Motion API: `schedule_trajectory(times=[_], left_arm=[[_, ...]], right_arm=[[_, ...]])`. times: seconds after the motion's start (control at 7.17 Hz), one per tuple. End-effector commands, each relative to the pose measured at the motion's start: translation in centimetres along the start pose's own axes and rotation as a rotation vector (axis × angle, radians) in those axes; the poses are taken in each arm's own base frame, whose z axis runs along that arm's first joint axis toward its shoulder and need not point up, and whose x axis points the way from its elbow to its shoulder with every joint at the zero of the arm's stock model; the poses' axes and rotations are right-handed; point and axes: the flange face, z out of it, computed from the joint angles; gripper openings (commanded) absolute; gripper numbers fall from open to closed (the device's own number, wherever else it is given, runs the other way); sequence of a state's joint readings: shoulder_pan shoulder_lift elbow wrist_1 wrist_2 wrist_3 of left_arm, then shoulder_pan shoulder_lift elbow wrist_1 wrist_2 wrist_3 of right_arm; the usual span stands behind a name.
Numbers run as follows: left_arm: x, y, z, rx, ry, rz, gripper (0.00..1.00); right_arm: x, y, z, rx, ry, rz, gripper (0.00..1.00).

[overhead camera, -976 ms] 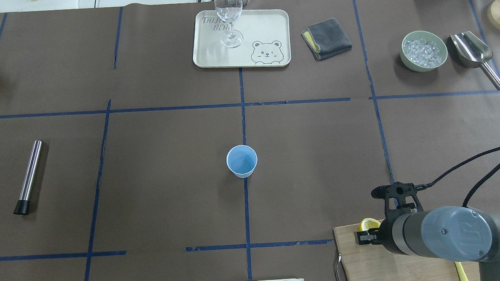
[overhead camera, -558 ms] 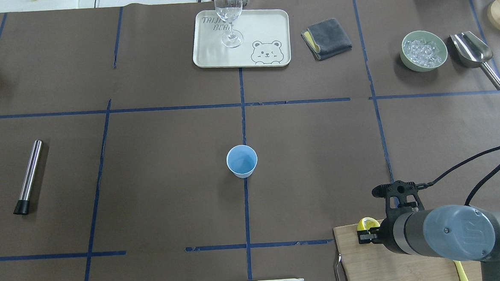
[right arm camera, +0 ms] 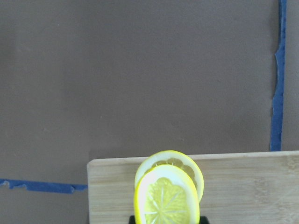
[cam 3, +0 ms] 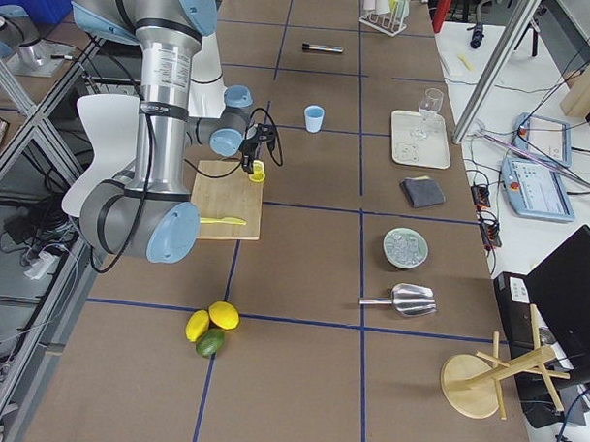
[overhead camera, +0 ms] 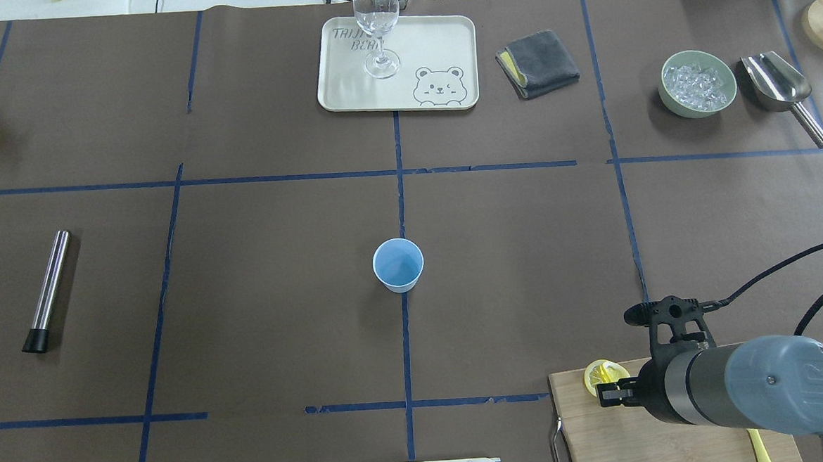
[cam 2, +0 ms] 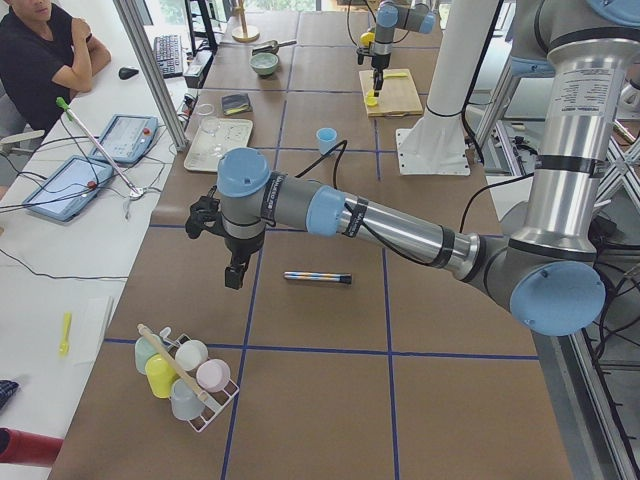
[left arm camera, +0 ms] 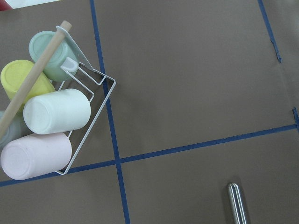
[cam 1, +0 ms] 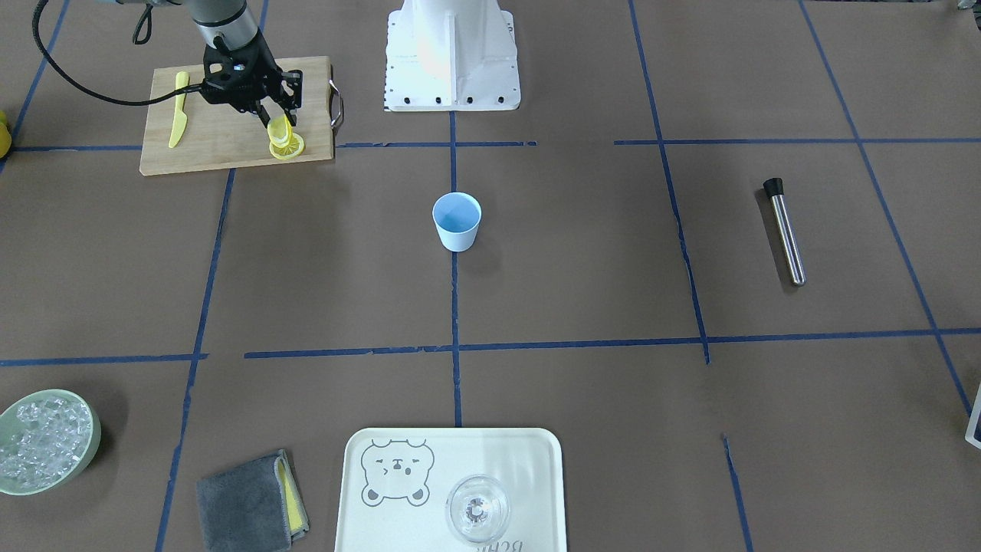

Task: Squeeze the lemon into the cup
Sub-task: 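Lift the lemon slice and carry it over the blue cup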

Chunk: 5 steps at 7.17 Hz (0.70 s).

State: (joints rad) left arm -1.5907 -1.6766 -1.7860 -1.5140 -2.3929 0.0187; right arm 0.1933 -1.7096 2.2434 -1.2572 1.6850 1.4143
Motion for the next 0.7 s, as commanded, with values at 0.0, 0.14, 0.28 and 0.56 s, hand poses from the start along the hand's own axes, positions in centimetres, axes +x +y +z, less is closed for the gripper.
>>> schedule_trajectory(times=[0.0,0.14,0.28,0.56], left_arm=[[0.0,0.0,0.0,0.001,-0.003,0.002,1.0],[-0.2,0.0,0.2,-0.003,-0.003,-0.001,1.0],[-0.1,0.0,0.1,-0.001,-0.003,0.0,1.0],[-0.2,0.0,0.3,0.0,0.0,0.0,1.0]], right_arm=[[-0.4,0.4,-3.0,-0.015,-0.046,-0.003,0.49],[-0.6,-1.1,-4.2,0.0,-0.073,0.022,0.49],[-1.9,-2.8,-5.7,0.004,-0.126,0.043,0.49],[-4.5,-7.2,-7.9,0.059,-0.177,0.091,0.49]])
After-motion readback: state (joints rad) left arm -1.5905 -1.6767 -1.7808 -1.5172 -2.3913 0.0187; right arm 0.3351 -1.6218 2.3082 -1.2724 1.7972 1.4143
